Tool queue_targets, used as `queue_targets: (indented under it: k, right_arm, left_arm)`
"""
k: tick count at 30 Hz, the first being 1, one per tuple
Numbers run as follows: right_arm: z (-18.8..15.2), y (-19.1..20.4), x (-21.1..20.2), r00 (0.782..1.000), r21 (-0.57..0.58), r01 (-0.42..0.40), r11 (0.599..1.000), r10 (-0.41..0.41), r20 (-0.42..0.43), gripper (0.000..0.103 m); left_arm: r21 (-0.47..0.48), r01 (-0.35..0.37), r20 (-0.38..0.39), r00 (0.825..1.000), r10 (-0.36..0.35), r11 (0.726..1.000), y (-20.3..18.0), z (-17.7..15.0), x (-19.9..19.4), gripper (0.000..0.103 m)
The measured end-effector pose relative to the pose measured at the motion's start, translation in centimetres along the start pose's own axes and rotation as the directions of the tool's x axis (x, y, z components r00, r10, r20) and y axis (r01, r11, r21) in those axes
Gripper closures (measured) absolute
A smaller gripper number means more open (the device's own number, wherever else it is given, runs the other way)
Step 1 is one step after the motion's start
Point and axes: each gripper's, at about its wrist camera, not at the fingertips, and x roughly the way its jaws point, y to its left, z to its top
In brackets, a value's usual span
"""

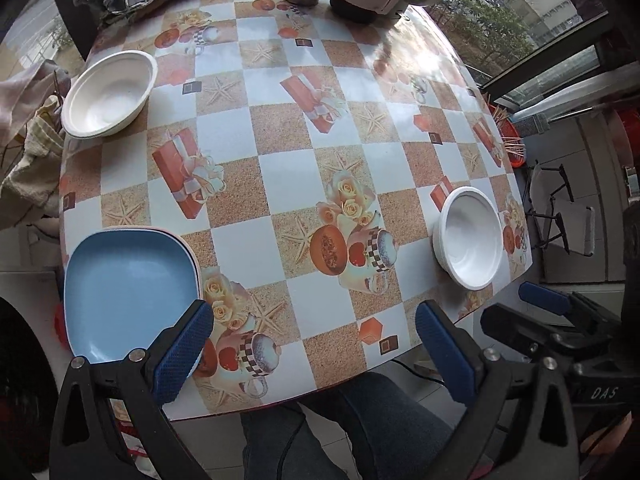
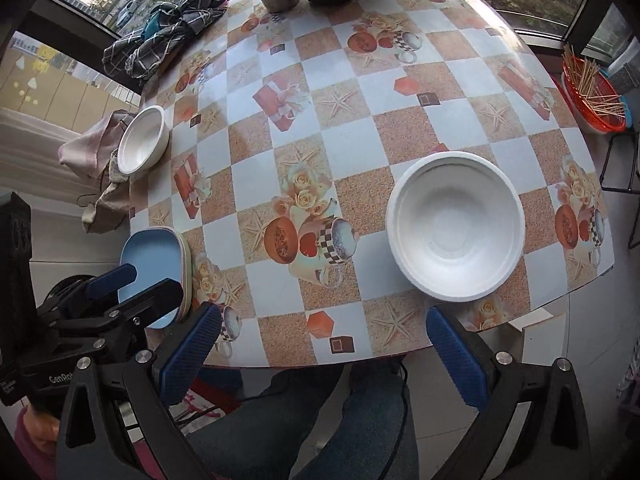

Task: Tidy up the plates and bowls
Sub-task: 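Move both grippers to the last white bowl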

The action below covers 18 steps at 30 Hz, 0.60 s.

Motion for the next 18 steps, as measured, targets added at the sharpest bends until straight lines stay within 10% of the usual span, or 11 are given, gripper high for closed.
queue_targets:
  k: [9, 18]
  right_arm:
    - [-3.2, -5.7, -0.1, 0.992, 0.133, -0.11, 0.985, 0.118, -0.047, 0.0]
    - [1.3, -3.2, -2.4, 0.988, 0.118, -0.147, 0.982, 0.141, 0.058, 0.0]
  left_arm:
    - [-0.026, 0.072, 0.155, 0.986, -0.067, 0.997, -3.9, -1.6, -5.0, 0.001]
    - [0.064, 0.178, 0.466, 0.865, -0.187, 0.982, -5.2, 4.7, -16.2, 0.0]
